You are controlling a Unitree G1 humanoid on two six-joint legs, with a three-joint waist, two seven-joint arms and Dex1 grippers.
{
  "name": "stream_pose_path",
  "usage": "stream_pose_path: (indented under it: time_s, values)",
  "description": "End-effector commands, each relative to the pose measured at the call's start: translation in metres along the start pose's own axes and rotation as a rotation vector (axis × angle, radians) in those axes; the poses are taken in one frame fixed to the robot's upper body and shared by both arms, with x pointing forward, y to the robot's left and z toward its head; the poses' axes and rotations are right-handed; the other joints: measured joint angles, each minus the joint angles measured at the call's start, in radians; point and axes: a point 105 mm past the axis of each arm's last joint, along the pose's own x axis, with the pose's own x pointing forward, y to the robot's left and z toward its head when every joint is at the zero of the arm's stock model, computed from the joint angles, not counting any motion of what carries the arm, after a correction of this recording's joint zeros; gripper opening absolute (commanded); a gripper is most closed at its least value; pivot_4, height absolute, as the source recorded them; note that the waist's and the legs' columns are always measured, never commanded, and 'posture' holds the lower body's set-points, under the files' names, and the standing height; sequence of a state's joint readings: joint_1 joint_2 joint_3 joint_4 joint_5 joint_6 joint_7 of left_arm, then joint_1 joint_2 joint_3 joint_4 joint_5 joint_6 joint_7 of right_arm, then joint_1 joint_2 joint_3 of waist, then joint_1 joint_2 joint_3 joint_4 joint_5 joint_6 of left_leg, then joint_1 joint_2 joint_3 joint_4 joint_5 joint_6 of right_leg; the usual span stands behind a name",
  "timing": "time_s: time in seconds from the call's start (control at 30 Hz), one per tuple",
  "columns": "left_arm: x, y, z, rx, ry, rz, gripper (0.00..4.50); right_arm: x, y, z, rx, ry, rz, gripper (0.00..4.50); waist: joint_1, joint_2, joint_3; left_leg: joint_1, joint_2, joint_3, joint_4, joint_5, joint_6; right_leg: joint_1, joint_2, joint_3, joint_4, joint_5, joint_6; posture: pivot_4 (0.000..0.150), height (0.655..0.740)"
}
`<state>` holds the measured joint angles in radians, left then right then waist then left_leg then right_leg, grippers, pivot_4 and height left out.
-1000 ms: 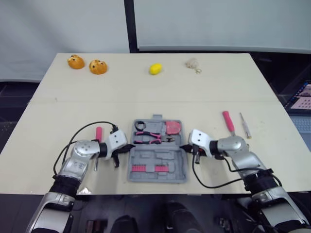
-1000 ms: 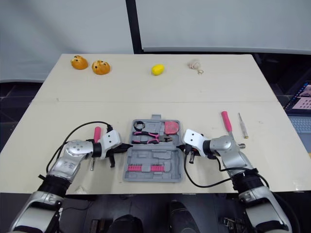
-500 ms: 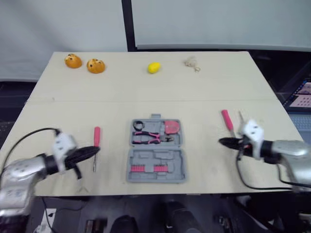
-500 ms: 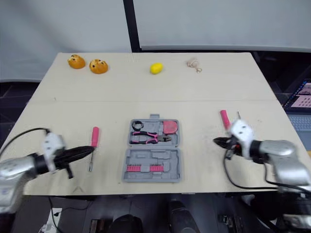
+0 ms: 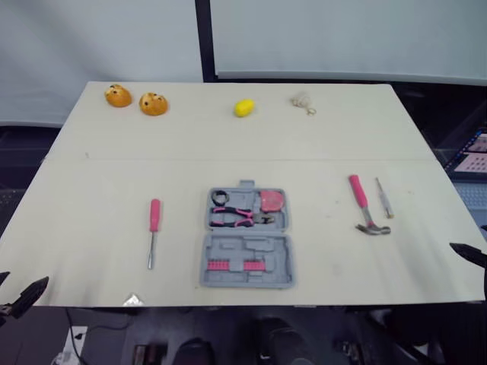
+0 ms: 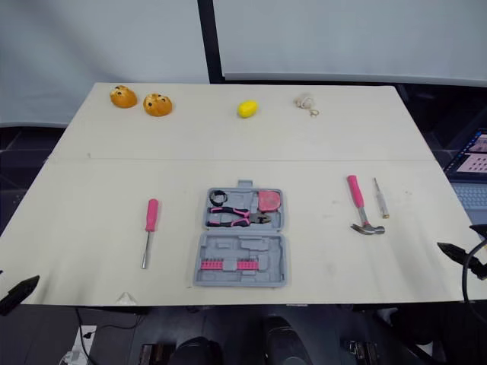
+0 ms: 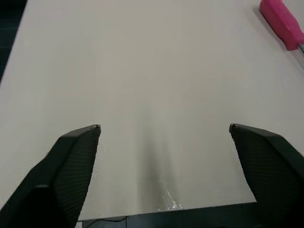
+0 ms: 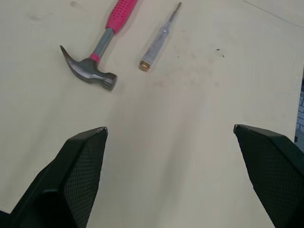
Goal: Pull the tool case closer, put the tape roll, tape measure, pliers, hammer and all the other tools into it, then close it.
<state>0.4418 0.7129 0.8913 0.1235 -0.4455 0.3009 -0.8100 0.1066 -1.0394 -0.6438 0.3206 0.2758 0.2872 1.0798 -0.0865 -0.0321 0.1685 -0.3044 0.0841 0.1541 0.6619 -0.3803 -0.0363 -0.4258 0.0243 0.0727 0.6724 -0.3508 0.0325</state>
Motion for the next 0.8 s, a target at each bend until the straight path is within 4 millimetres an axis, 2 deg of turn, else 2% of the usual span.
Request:
stream_pose_path:
  time_s: [0.03,0.17,0.27,0.47,0.67,0.8]
  values:
    - [-0.001,0.004,0.006,0.014,-0.027,0.034,4.46,-0.007,-0.008,0.01,-0.03,-0.039,-0.04,4.5,0.0,0.0,0.0,0.0,0.0,0.0,0.0,0.0,0.0,0.0,0.0,0.0,0.0,0.0,0.0,0.15,0.74]
    - [0.005,0.0,0.012,0.018,-0.045,0.032,4.46,-0.002,-0.003,0.014,-0.032,-0.06,-0.031,4.5,-0.001,0.0,0.0,0.0,0.0,0.0,0.0,0.0,0.0,0.0,0.0,0.0,0.0,0.0,0.0,0.15,0.74]
    - [0.012,-0.009,0.019,0.025,-0.059,-0.004,4.46,0.001,0.001,0.022,-0.035,-0.09,-0.02,4.5,0.0,0.0,0.0,0.0,0.0,0.0,0.0,0.0,0.0,0.0,0.0,0.0,0.0,0.0,0.0,0.15,0.74]
    - [0.025,-0.029,0.037,0.017,-0.102,-0.023,4.46,0.006,0.016,0.047,-0.038,-0.171,0.034,4.5,0.0,0.0,0.0,0.0,0.0,0.0,0.0,0.0,0.0,0.0,0.0,0.0,0.0,0.0,0.001,0.15,0.74]
    - [0.037,-0.062,0.057,0.004,-0.129,-0.045,4.46,0.018,0.049,0.081,-0.049,-0.253,0.177,4.5,0.0,0.0,0.0,0.0,0.0,0.0,0.0,0.0,-0.001,0.0,0.0,0.001,0.0,0.001,0.002,0.15,0.74]
    - [0.044,-0.097,0.066,-0.027,-0.132,-0.072,4.46,0.026,0.079,0.106,-0.066,-0.31,0.305,4.5,0.001,0.0,0.0,0.0,0.0,0.0,0.0,0.0,-0.001,0.0,0.0,0.001,0.0,0.001,0.002,0.15,0.74]
